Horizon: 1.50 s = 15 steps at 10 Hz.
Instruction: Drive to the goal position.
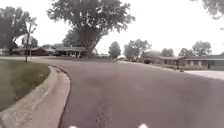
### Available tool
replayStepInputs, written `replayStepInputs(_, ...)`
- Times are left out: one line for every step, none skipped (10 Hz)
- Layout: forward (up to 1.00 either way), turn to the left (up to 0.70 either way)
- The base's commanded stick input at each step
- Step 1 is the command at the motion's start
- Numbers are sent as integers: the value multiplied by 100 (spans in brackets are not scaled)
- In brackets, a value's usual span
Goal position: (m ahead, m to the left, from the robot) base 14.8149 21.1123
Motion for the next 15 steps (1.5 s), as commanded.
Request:
replayStepInputs(50,0)
replayStepInputs(50,0)
replayStepInputs(50,0)
replayStepInputs(50,0)
replayStepInputs(50,0)
replayStepInputs(50,0)
replayStepInputs(50,0)
replayStepInputs(50,0)
replayStepInputs(50,0)
replayStepInputs(50,0)
replayStepInputs(50,0)
replayStepInputs(50,0)
replayStepInputs(50,0)
replayStepInputs(50,0)
replayStepInputs(50,0)
